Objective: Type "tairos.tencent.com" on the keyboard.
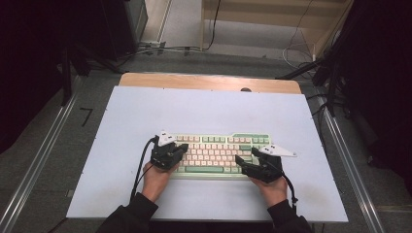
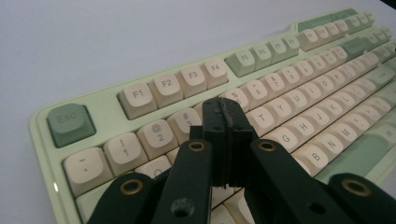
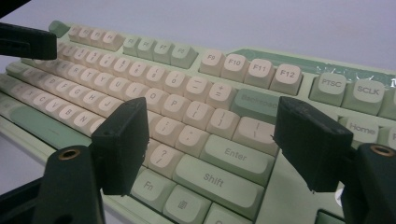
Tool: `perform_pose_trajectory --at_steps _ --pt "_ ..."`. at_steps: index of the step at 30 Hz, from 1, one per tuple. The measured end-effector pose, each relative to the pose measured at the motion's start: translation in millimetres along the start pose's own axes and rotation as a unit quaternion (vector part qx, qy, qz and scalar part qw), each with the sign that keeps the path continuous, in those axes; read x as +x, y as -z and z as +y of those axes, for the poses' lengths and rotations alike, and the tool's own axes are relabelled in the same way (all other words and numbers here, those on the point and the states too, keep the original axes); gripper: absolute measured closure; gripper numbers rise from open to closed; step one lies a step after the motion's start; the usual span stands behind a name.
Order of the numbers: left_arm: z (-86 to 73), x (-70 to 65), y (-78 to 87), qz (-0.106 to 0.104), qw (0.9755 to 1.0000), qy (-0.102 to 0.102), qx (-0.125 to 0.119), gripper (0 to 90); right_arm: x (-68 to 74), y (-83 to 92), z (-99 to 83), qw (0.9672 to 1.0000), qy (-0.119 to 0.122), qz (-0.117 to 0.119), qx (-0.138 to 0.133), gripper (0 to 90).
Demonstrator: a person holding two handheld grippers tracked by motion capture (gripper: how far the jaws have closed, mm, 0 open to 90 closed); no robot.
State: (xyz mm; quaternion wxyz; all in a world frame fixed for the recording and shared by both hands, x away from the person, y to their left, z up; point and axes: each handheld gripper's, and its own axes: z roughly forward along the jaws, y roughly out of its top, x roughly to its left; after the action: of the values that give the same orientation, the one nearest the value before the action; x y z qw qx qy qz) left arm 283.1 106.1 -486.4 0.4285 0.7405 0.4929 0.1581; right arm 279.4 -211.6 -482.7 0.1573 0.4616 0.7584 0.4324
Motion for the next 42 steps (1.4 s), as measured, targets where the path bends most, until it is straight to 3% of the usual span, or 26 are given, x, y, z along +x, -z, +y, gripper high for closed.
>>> perform_pose_trajectory --at_steps 11,19,23,27,30,32,38,42 --pt "-1.7 -2.6 -9.7 0.000 0.9997 -0.007 0.022 90.0 -3.2 3.3 -2.0 1.0000 -0.003 -0.006 -0.001 24.9" --pt "0.2 -3.3 -4.4 -0.007 1.0000 -0.001 0.006 89.7 -2.9 3.1 -1.9 1.0000 -0.002 -0.006 -0.002 25.0" --pt "2.2 -1.6 1.5 -0.022 0.9996 0.008 -0.016 71.8 -3.4 3.3 -1.8 1.0000 -0.002 -0.006 -0.003 25.6" --pt "3.7 0.7 8.6 -0.020 0.9991 0.010 -0.037 59.4 -3.6 3.5 -1.7 1.0000 -0.001 -0.007 -0.005 28.8" --pt "3.7 3.0 10.7 -0.015 0.9990 0.015 -0.040 48.2 -2.1 3.9 -2.0 0.9999 0.001 -0.010 -0.007 37.0" --pt "3.3 4.8 11.6 -0.010 0.9989 0.022 -0.041 42.4 -1.4 4.4 -1.7 0.9999 0.001 -0.011 -0.011 47.2" --pt "-0.6 9.3 17.0 -0.005 0.9984 0.036 -0.044 38.6 1.1 2.1 0.3 0.9999 0.003 0.006 -0.014 73.3" --pt "-3.6 8.9 20.3 0.001 0.9985 0.030 -0.046 38.1 6.8 -2.2 1.4 0.9997 0.014 0.020 -0.009 86.6"
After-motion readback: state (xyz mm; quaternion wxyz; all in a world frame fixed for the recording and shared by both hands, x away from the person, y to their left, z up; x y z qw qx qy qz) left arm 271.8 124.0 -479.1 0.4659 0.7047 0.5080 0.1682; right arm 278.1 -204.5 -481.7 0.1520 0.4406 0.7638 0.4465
